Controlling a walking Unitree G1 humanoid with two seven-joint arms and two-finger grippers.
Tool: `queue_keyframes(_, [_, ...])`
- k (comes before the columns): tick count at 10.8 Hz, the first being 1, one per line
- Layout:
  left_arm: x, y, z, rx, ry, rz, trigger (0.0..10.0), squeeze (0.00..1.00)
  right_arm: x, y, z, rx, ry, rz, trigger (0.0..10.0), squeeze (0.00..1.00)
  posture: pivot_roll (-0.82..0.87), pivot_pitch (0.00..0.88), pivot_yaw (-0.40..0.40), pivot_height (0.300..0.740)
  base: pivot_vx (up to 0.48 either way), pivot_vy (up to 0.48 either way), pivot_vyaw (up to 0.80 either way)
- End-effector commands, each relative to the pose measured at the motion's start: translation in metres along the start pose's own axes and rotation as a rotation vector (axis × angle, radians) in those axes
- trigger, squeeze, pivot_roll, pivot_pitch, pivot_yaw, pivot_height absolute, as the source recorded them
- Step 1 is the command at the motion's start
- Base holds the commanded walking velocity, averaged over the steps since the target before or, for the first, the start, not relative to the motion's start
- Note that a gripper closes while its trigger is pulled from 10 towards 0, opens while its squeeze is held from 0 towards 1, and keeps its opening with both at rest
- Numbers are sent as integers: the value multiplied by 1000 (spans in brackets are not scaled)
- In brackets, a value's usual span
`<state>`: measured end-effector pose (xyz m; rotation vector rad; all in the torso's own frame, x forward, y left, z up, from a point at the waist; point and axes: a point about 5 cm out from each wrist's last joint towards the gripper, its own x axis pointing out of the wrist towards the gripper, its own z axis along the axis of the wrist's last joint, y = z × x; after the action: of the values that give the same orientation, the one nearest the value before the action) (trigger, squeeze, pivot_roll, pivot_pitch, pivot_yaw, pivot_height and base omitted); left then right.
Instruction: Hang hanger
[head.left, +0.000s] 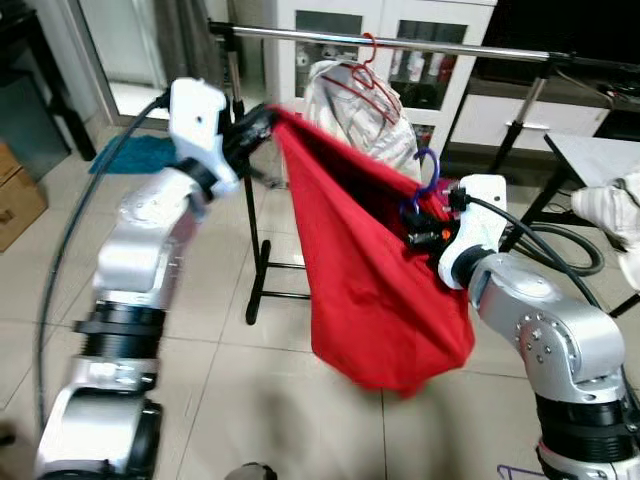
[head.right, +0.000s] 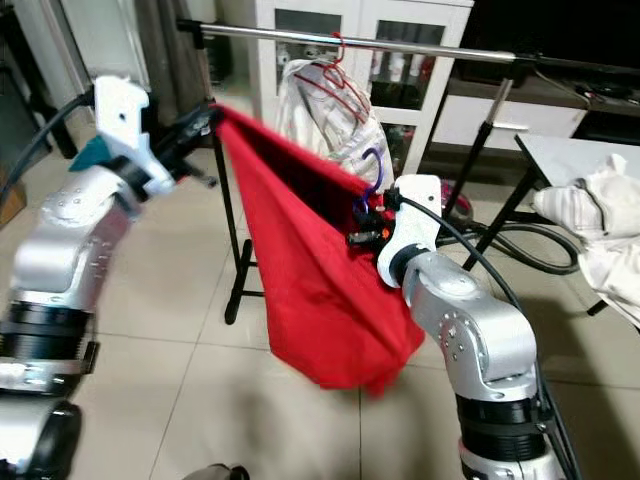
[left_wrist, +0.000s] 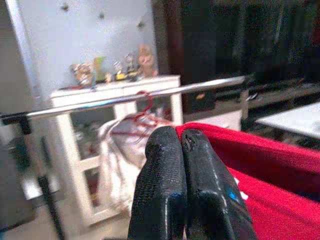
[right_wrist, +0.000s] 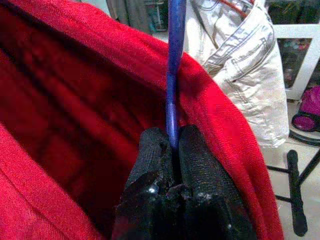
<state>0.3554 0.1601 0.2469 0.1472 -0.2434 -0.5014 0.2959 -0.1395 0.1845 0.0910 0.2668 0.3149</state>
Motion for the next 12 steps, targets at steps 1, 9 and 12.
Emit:
queue_keyframes(1, [0,8,4,55,6,30,0,0,-6,-6,7,-3,-29,-9,10000,0,-83,0,-29,740,0,0,0])
queue_keyframes(9, [14,-44,0,-109,-63,-235,0,0,-6,6,23,252,-126,119,10000,0,-86,0,-27,740,0,0,0])
queue_keyframes(12, [19,-80,18,-180,-141,-383,0,0,1,-2,6,243,-31,-4,10000,0,-78,0,-39,740,0,0,0])
